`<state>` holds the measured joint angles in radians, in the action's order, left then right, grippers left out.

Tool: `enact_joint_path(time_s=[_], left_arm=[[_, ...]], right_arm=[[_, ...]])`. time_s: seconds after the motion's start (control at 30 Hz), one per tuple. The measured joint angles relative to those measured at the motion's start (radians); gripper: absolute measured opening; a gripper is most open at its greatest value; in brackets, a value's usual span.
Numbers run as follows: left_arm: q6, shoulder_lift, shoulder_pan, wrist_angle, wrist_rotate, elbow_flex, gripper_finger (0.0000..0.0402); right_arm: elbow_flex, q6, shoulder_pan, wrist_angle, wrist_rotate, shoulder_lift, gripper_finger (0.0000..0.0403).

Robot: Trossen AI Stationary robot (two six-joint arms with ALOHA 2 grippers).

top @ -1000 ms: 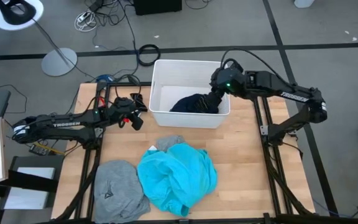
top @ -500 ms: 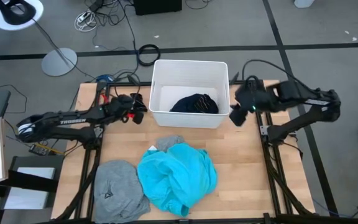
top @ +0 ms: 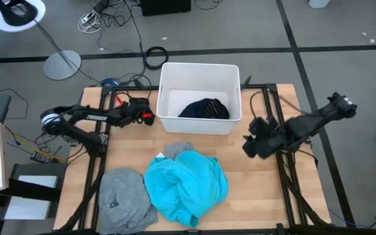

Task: Sort clothes
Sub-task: Put the black sock into the white laundry bin

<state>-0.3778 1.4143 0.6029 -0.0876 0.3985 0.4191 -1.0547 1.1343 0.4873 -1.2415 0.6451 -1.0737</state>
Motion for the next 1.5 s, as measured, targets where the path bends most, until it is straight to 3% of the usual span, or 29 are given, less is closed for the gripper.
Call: enact_joint_path(time_s=[0.13,0.17,0.33,0.53,0.67,0.83,0.93,1.2,1.37,1.5], left_arm=[[0.034,0.011,-0.004,-0.018,-0.001,0.001,0.0028],[0.037,0.003,-0.007,-0.03,-0.011,0.0,0.0017],[0.071,-0.102,-0.016,-0.023,-0.085,0.018,0.0005],[0.122,-0.327,-0.038,0.179,-0.072,0.107,0.0002],[0.172,-0.463,-0.063,0.375,-0.02,0.225,0.0001],[0.222,-0.534,-0.099,0.446,-0.014,0.402,0.0001],[0.25,-0.511,-0.118,0.433,-0.022,0.524,0.0001],[0.338,-0.311,-0.171,0.415,-0.197,0.828,0.0],[0.374,-0.171,-0.175,0.426,-0.383,0.931,0.0004],[0.351,-0.101,-0.179,0.426,-0.417,0.959,0.0026]], right_arm=[[0.186,0.04,0.071,0.25,0.057,-0.021,0.0186],[0.23,0.04,0.084,0.32,0.067,-0.028,0.0185],[0.441,0.037,0.142,0.692,0.071,-0.073,0.0184],[0.61,-0.014,0.189,1.048,0.084,-0.121,0.0183],[0.667,-0.01,0.194,1.141,0.086,-0.141,0.0183],[0.694,-0.011,0.185,1.215,0.106,-0.174,0.0183],[0.694,-0.013,0.178,1.229,0.115,-0.196,0.0183],[0.694,-0.012,0.177,1.278,0.114,-0.232,0.0183],[0.694,-0.038,0.177,1.317,0.111,-0.233,0.0183],[0.694,-0.045,0.177,1.322,0.091,-0.233,0.0183]])
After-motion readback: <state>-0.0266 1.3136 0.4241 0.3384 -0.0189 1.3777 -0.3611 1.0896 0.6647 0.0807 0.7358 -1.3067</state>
